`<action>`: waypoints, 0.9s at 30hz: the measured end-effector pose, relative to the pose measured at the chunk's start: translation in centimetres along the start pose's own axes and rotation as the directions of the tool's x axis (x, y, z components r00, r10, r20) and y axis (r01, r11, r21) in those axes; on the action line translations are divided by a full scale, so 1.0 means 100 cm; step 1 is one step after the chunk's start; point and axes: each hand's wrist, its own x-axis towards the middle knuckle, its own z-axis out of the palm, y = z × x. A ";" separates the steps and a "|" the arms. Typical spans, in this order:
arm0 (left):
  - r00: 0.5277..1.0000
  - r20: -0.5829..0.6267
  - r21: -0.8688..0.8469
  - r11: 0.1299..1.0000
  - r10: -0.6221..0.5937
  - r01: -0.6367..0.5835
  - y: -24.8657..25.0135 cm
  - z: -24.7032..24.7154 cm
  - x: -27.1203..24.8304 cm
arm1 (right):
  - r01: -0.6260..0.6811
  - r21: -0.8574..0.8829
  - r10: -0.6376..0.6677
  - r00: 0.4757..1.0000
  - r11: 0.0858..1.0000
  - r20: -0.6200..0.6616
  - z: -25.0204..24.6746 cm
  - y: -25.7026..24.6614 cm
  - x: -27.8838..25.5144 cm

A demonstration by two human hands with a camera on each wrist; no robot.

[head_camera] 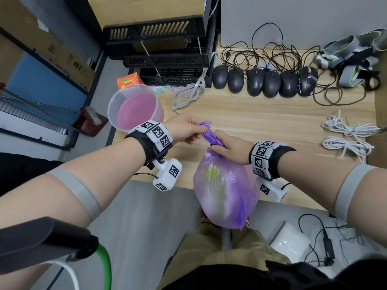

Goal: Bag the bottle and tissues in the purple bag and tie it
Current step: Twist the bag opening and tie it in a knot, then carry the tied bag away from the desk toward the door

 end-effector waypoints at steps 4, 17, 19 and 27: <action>1.000 0.004 -0.042 0.999 0.024 -0.024 -0.005 -0.001 -0.001 | 0.009 -0.049 -0.007 0.999 0.999 0.049 -0.001 -0.005 0.001; 0.961 0.206 0.271 0.955 -0.182 0.123 -0.039 -0.017 -0.037 | 0.071 0.001 -0.071 0.987 0.997 0.144 0.018 -0.034 0.010; 0.943 0.225 0.378 0.914 -0.246 0.149 -0.054 -0.016 -0.046 | 0.115 0.035 -0.119 0.976 0.993 0.183 0.030 -0.048 0.015; 0.946 0.139 0.376 0.899 -0.292 0.222 -0.124 -0.039 -0.091 | 0.200 0.041 -0.199 0.898 0.979 0.392 0.098 -0.090 0.040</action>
